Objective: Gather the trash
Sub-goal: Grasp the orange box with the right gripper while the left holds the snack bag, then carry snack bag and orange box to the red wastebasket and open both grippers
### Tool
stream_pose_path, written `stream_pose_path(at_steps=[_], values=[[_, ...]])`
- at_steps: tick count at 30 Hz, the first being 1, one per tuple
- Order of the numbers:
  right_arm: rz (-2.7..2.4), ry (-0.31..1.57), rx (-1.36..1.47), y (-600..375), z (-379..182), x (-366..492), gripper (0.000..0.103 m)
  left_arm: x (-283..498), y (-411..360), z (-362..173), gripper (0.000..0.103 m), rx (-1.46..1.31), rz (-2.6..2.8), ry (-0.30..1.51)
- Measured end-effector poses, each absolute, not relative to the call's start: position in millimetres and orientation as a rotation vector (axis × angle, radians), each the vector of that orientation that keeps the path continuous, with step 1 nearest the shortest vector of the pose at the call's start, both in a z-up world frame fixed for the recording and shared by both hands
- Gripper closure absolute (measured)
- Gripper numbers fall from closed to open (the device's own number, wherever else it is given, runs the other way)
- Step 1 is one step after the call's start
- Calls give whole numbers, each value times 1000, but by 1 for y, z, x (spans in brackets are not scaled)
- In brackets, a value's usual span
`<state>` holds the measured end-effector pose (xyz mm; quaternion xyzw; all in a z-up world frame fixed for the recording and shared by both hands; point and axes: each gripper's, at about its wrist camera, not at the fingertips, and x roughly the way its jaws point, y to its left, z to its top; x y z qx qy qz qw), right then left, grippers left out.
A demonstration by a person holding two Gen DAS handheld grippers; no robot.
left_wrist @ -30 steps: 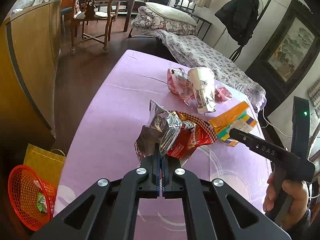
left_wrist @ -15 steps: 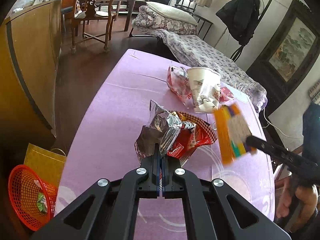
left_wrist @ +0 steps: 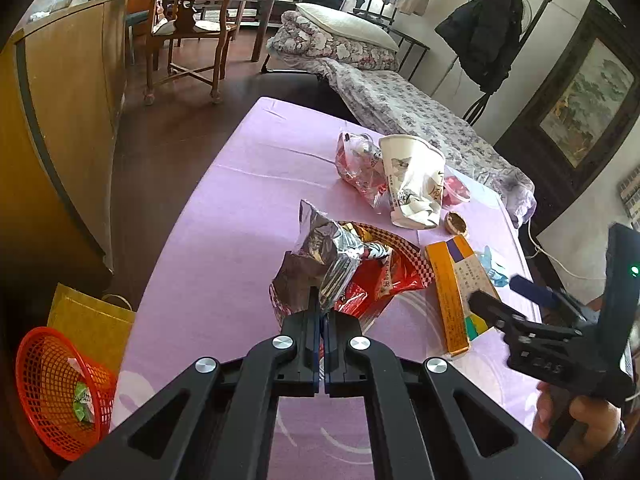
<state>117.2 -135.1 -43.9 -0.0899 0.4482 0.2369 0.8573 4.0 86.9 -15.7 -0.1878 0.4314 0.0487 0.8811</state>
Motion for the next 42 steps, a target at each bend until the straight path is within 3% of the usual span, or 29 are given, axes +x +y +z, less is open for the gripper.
stream_pose_path(at_steps=[9,13,19,42], values=[[506,979,-306,-98,-58,124,18,3,91,-16,102,-411,107,897],[502,1002,-302,-97,-64,125,37,4,95,-19,102,-435,115,910],[495,1010,-284,-100,-64,125,45,5,95,-19,101,-431,132,916],[534,950,-118,-156,-10,56,46,-26,81,12,101,-415,73,849]])
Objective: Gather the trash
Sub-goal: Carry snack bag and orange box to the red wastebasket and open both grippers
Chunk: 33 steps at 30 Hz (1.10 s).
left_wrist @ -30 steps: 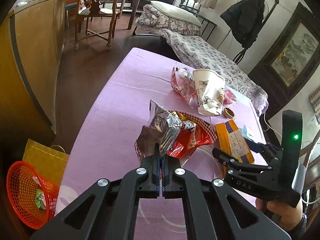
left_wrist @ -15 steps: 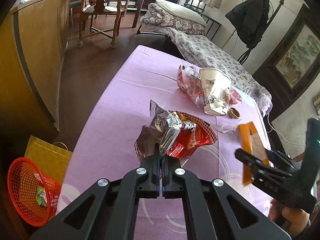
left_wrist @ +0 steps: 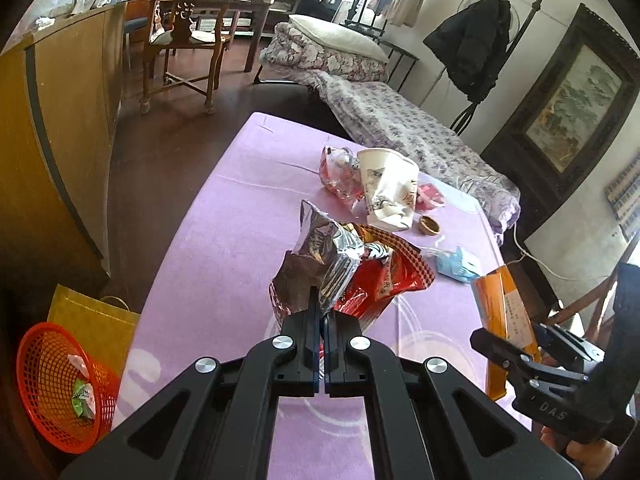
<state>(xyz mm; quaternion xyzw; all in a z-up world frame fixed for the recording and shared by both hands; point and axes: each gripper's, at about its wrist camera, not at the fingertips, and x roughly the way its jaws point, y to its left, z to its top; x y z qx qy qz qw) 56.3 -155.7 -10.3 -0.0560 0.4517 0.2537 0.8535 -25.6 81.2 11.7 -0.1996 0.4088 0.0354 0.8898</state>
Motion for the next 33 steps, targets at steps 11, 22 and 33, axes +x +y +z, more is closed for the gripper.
stream_pose_path(at_steps=[11,22,33], values=[[584,931,-136,-146,8,27,46,-76,99,39,101,-446,95,774],[766,898,-242,-59,34,-9,46,-142,178,36,101,-531,260,746],[1014,942,-388,64,34,-63,45,-227,276,-5,101,-632,528,786]])
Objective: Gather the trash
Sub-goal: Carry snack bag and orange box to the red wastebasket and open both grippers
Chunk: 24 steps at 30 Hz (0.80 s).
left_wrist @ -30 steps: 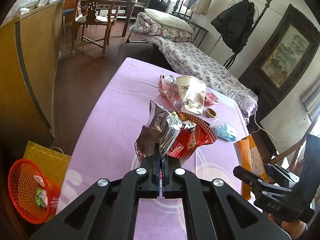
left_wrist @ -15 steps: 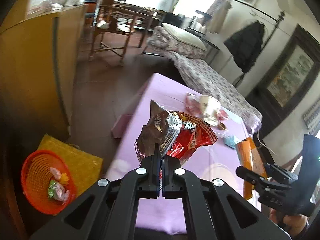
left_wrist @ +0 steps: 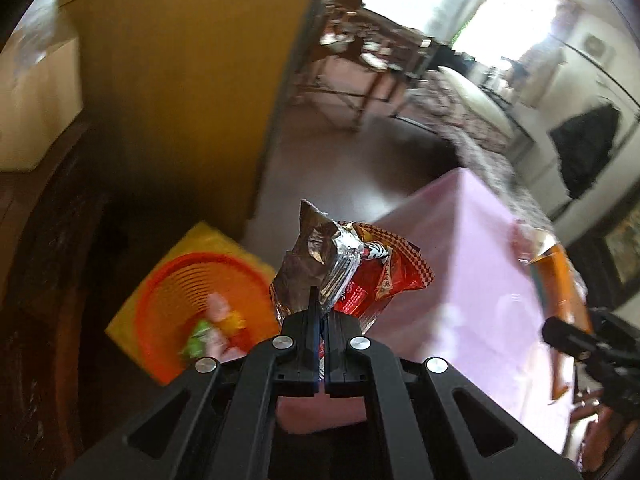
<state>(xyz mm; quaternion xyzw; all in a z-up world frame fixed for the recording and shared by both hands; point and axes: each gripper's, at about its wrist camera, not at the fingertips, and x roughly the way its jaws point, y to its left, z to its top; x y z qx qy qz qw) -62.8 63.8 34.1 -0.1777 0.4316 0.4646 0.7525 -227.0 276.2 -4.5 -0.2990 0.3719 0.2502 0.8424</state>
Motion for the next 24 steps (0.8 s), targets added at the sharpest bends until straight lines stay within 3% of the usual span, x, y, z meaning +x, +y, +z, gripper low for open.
stream_pose_path(at_steps=[11,24], values=[[1179,1049,-497,169,7,-102,45,-274,335,-45,101,-704,660,842],[1195,1180,-520,232,-40,-108,45,-272,356,-80,101,-771,693,881]])
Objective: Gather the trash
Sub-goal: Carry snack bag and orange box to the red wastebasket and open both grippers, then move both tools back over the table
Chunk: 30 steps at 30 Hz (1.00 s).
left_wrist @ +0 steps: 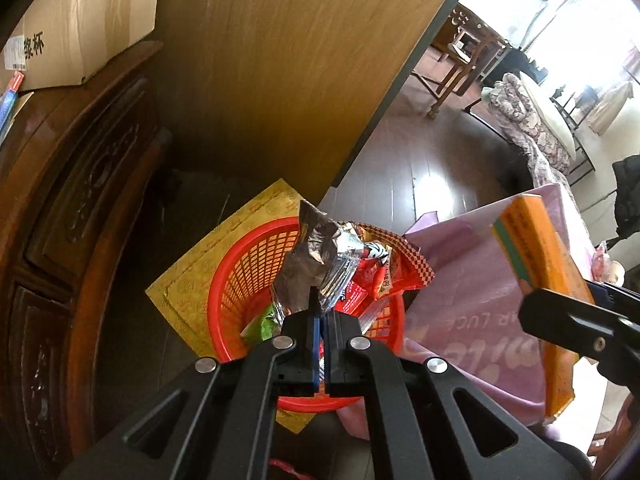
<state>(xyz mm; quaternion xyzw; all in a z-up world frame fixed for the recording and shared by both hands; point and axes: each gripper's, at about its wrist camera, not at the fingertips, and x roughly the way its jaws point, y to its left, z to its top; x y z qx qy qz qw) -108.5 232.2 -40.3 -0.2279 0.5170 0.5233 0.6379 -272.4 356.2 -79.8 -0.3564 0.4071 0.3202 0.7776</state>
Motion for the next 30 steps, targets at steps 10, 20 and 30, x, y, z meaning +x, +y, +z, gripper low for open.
stream_pose_path(at_steps=[10,20,30], values=[[1135,1236,-467,248,-67,-103,27,-274,360,-94,61,-788,759,919],[1142,1201,-445,229,-52,-98,27,-274,354,-82,60,-768,765,915],[1094,1100,-422,181,-14,-79,20,-256,331,-46,40,-688,751,902]])
